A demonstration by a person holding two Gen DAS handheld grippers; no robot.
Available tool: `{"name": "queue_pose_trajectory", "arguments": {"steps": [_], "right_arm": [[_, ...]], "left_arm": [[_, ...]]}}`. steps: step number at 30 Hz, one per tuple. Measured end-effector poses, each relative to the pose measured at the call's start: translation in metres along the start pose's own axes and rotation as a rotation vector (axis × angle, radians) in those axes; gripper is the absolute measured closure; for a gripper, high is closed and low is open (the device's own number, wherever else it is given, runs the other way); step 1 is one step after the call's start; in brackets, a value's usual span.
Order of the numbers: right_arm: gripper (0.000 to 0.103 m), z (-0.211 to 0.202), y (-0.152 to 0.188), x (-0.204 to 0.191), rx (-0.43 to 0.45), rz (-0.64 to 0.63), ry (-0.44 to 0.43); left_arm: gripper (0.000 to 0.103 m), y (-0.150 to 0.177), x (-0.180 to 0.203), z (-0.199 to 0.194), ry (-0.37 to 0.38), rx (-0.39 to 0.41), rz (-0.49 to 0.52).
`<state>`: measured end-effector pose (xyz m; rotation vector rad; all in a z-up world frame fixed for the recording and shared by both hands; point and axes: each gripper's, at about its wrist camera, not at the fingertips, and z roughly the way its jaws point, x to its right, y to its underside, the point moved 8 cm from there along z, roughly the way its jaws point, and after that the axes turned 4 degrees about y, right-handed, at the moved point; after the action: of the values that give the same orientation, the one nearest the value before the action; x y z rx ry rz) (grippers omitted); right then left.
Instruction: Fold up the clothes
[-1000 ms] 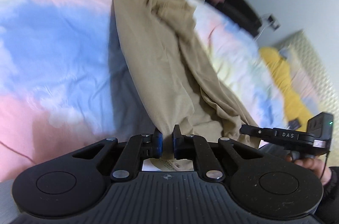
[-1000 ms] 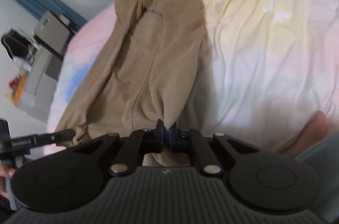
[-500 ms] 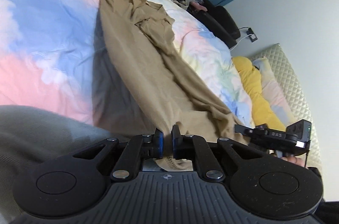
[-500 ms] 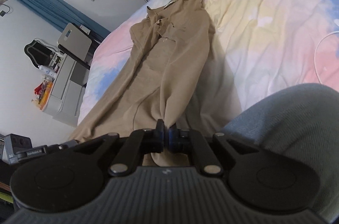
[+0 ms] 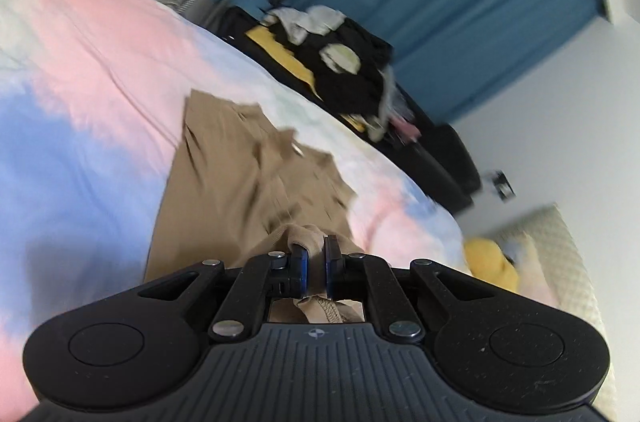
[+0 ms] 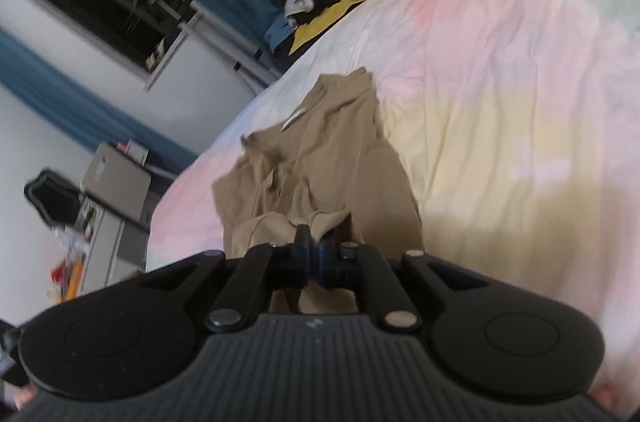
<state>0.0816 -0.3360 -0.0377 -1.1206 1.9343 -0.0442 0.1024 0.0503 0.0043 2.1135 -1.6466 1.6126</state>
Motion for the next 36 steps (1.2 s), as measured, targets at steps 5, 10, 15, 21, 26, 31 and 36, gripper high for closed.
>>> {"name": "queue_pose_trajectory", "arguments": {"steps": [5,10,15,21,26,31,36], "right_arm": [[0.098,0.068,-0.024,0.021,-0.021,0.076,0.026],[0.098,0.11,-0.035,0.036,-0.025,-0.001,0.082],[0.098,0.144,-0.034,0.049,-0.066,-0.023,0.112],[0.097,0.159,-0.029,0.053,-0.082,-0.052,0.143],[0.096,0.151,-0.03,0.045,-0.064,-0.095,0.141],[0.087,0.133,-0.03,0.033,-0.015,-0.145,0.124],[0.046,0.106,-0.022,0.015,0.071,-0.227,0.128]], "left_arm": [[0.094,-0.012,-0.048,0.069,-0.067,-0.007,-0.044],[0.094,-0.011,-0.09,0.115,-0.108,-0.046,-0.072],[0.094,-0.009,-0.103,0.139,-0.146,-0.078,-0.013],[0.093,-0.008,-0.097,0.139,-0.142,-0.075,0.079],[0.089,-0.004,-0.088,0.133,-0.168,-0.062,0.13],[0.039,0.005,-0.068,0.119,-0.232,-0.004,0.25],[0.031,0.012,-0.046,0.09,-0.264,0.083,0.354]]}}
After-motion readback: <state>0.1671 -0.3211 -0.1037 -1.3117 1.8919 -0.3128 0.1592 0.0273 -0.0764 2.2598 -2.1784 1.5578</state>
